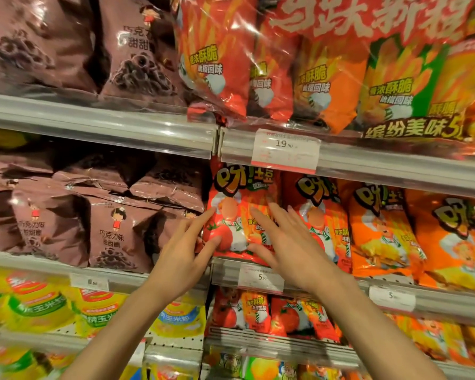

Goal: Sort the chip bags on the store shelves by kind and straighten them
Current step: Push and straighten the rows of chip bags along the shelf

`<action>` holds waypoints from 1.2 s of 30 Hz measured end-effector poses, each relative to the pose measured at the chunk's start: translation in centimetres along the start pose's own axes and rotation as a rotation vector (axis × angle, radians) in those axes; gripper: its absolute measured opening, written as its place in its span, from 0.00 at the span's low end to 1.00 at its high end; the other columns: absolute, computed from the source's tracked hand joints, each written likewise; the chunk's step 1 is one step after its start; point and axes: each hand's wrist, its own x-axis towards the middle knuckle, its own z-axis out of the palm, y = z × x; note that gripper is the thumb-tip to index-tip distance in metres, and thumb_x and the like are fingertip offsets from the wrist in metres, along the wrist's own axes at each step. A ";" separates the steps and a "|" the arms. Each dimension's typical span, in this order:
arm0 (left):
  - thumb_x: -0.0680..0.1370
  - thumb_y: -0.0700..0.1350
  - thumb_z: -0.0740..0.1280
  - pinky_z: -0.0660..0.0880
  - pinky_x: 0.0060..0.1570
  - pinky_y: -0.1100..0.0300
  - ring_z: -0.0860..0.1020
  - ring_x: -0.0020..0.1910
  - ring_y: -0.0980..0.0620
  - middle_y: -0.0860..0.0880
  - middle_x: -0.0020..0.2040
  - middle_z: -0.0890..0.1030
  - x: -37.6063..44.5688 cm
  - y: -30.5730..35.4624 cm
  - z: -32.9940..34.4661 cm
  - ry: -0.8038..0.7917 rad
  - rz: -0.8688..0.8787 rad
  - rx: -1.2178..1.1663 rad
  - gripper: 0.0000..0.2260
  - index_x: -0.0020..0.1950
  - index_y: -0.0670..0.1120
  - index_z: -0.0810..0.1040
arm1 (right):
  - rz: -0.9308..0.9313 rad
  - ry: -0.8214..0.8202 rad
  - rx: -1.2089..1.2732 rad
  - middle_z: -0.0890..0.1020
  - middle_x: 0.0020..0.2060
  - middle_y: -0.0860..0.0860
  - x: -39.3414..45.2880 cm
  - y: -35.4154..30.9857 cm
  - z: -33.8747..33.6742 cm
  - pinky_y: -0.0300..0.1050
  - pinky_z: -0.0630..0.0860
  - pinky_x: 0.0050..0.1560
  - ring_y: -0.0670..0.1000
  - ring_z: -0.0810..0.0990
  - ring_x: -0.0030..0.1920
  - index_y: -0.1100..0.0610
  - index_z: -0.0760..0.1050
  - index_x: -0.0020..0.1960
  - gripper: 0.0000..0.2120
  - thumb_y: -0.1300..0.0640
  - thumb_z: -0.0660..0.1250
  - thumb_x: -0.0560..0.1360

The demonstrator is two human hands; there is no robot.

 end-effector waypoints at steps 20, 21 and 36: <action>0.81 0.58 0.63 0.75 0.58 0.51 0.76 0.57 0.57 0.57 0.66 0.71 -0.2 0.1 1.0 -0.029 0.099 0.014 0.28 0.78 0.68 0.55 | -0.055 0.013 -0.103 0.58 0.80 0.59 -1.0 1.9 0.7 0.54 0.39 0.79 0.57 0.60 0.79 0.52 0.53 0.81 0.34 0.39 0.58 0.81; 0.81 0.58 0.63 0.76 0.57 0.51 0.76 0.58 0.56 0.57 0.66 0.71 -0.3 0.2 1.0 -0.031 0.097 0.020 0.28 0.78 0.68 0.55 | -0.056 0.020 -0.107 0.57 0.80 0.59 -1.1 1.9 1.0 0.55 0.40 0.79 0.57 0.59 0.79 0.52 0.53 0.82 0.34 0.38 0.57 0.81; 0.80 0.44 0.66 0.76 0.49 0.48 0.74 0.57 0.42 0.41 0.63 0.75 1.4 3.9 0.5 0.281 0.334 0.433 0.18 0.69 0.42 0.75 | 0.018 0.123 -0.098 0.71 0.73 0.54 1.4 2.5 -1.5 0.59 0.57 0.77 0.57 0.65 0.76 0.53 0.59 0.79 0.30 0.39 0.51 0.83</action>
